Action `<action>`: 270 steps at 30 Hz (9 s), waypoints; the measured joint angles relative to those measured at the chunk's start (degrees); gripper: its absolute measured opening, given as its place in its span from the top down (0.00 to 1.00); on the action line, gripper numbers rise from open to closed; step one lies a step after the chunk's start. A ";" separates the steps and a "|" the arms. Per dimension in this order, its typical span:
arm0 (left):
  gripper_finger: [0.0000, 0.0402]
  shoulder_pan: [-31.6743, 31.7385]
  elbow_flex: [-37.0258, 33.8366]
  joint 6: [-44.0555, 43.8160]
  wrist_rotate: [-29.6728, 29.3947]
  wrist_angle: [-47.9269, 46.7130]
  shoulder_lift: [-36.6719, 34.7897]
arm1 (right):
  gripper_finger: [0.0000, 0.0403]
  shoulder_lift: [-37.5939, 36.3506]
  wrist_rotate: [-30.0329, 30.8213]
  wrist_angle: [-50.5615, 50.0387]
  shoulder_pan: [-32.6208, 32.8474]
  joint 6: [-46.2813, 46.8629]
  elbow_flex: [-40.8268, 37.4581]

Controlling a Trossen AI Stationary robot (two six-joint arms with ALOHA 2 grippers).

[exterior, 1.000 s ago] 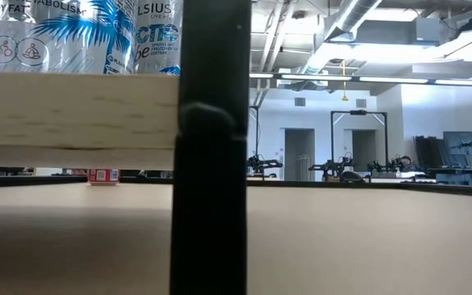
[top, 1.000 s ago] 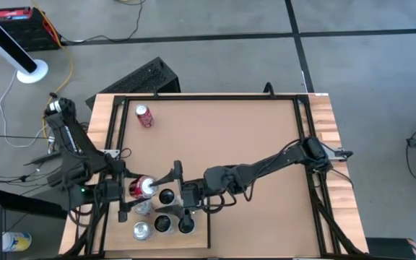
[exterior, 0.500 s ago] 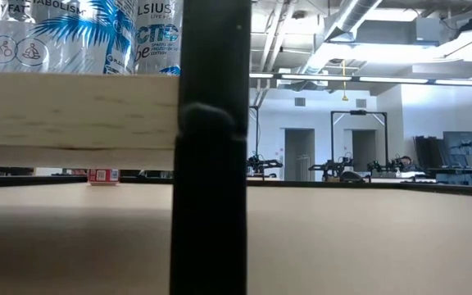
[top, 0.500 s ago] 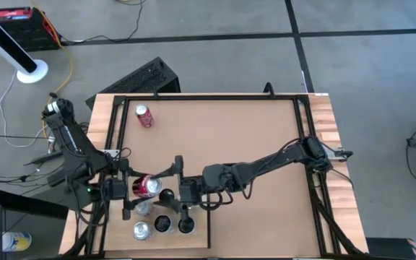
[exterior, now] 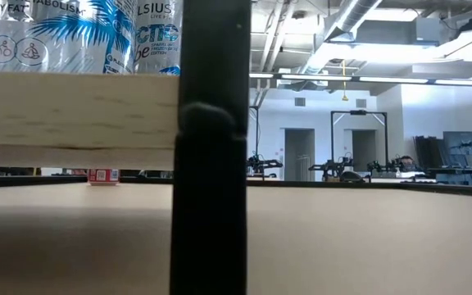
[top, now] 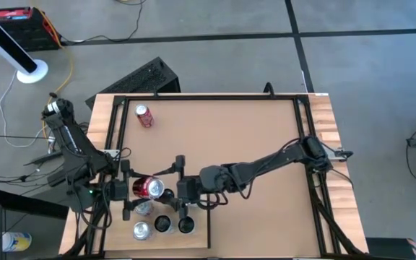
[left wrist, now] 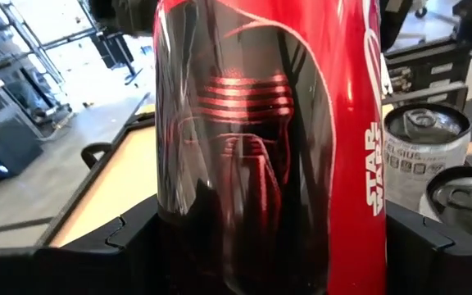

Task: Place canned beverage on shelf
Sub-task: Put the right red soda can on the shelf

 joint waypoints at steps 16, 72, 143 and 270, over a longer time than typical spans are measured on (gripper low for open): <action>0.30 9.53 0.00 12.45 10.54 7.75 0.00 | 0.06 0.00 -1.37 -1.52 -1.04 1.81 0.00; 0.03 2.45 13.29 6.83 6.19 -8.37 -5.27 | 0.19 0.48 2.12 -3.22 -1.48 -4.78 -0.14; 0.30 23.13 21.14 7.97 29.54 -25.97 5.53 | 0.18 0.13 0.35 -11.57 -3.15 -1.58 0.00; 0.30 -17.48 32.02 -70.78 18.81 -73.62 9.35 | 0.05 -40.33 12.22 -23.40 -8.63 24.40 -49.88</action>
